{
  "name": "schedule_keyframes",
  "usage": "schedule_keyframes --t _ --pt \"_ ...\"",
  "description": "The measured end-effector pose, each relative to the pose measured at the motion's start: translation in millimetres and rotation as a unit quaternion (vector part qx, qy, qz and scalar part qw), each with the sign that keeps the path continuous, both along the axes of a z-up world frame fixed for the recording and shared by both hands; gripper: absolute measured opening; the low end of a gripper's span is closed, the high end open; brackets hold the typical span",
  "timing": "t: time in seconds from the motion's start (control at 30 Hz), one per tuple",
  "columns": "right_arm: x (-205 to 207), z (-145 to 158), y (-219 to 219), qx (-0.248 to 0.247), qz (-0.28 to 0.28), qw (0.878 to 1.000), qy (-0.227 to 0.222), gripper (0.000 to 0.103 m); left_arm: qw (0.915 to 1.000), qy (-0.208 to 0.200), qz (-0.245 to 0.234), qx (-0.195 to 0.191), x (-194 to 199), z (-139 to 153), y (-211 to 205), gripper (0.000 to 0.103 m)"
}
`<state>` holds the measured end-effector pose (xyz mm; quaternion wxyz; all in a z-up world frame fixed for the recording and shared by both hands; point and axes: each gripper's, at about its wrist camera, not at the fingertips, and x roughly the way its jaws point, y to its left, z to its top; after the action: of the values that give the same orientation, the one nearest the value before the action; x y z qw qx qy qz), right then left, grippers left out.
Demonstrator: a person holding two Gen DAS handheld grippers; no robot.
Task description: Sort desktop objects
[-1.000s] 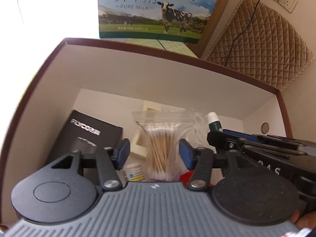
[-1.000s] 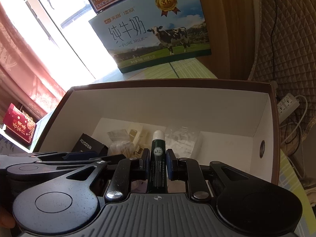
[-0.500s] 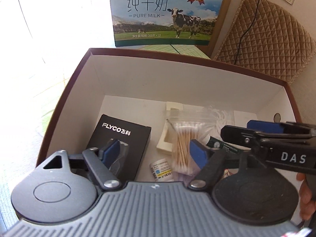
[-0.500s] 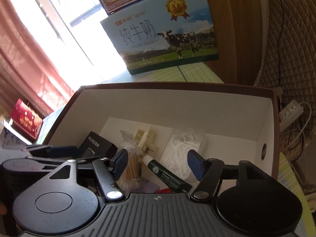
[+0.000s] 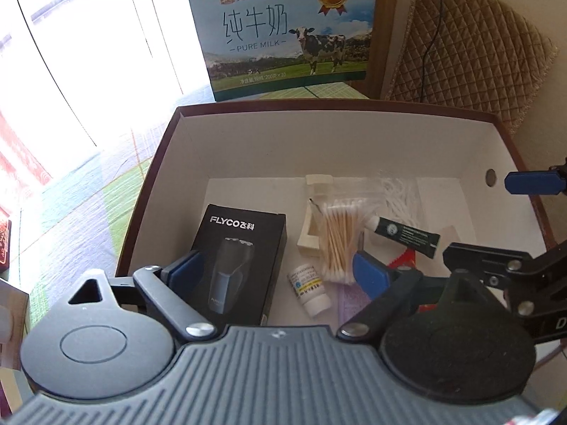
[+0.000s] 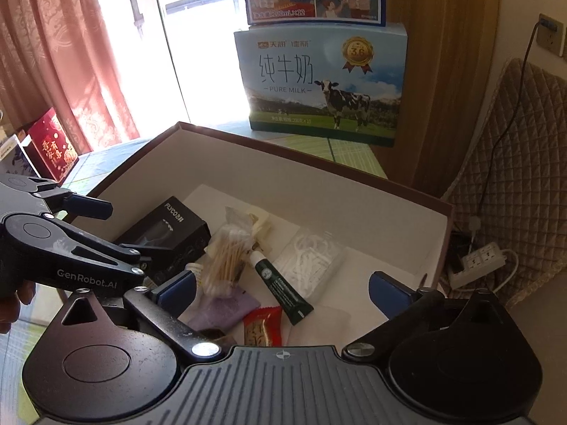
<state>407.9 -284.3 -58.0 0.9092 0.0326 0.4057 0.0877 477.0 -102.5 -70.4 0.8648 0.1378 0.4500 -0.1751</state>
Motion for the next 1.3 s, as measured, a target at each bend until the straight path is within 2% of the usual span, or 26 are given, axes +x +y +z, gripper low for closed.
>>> schedule_keyframes --t 0.5,0.7,1.3 --pt "-55 24 4 -0.002 -0.007 1.0 -0.014 0.101 0.9997 -0.016 -0.016 -0.009 -55 26 6 0.091" --pt "-77 33 8 -0.006 -0.008 1.0 -0.022 0.101 0.9995 -0.025 -0.014 -0.014 -78 37 11 0.096" --pt "-147 45 15 -0.012 -0.006 0.999 -0.034 0.101 0.9988 -0.036 0.021 -0.025 -150 52 37 0.1"
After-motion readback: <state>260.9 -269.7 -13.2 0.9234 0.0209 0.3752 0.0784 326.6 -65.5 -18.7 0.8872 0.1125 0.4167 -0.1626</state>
